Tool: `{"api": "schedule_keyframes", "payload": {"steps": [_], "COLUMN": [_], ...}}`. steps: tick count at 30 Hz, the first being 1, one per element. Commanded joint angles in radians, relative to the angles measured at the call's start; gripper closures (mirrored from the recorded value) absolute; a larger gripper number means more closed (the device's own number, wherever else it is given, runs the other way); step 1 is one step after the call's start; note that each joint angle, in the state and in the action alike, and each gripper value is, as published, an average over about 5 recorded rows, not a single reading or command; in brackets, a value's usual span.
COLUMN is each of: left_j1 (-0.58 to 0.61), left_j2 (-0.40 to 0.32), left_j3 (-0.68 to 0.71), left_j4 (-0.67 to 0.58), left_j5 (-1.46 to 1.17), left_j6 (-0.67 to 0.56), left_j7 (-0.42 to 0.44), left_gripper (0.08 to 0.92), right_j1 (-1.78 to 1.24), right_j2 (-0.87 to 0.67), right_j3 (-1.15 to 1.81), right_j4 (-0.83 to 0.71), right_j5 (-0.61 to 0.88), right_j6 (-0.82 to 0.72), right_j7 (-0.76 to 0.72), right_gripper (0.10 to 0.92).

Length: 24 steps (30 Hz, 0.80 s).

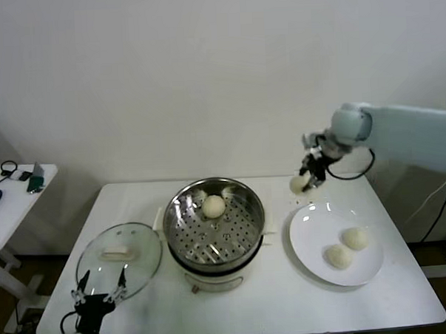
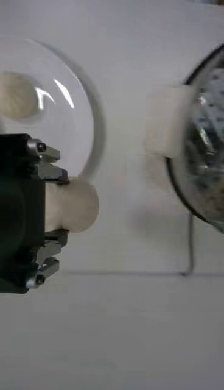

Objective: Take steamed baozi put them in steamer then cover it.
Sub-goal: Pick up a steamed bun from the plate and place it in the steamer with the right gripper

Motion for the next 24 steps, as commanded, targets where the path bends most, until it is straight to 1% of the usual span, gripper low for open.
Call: {"api": "schedule_keyframes", "payload": {"steps": [1,5,9,17,24], "left_j1": [0.003,0.004,0.005,0.005,0.009], "left_j2": [0.002,0.000,-0.002,-0.011,-0.011], "left_j3": [0.002,-0.005,-0.011,-0.014,-0.022], "left_j4": [-0.014,-0.028,-0.039,-0.053,-0.048], "left_j5": [-0.002,-0.008,-0.013,-0.014,-0.020], "left_j6": [-0.001,0.004,0.008,0.011,0.007], "left_j7": [0.002,0.003,0.004,0.006,0.005], "left_gripper": [0.177,0.177,0.177,0.177,0.177], "right_j1": [0.158,0.086,0.006,-0.139,-0.220], "right_j2": [0.183,0.294,0.379,0.484,0.541], "right_j3": [0.110,0.115,0.095,0.081,0.080], "right_j4": [0.117,0.152,0.135,0.035,-0.025], "right_j5": [0.197,0.208,0.190,0.146,0.117], "right_j6": [-0.055,-0.083,-0.095,-0.107,-0.107], "right_j7": [0.018,0.061,0.090,0.125,0.137], "right_gripper": [0.499,0.499,0.499,0.499,0.499]}}
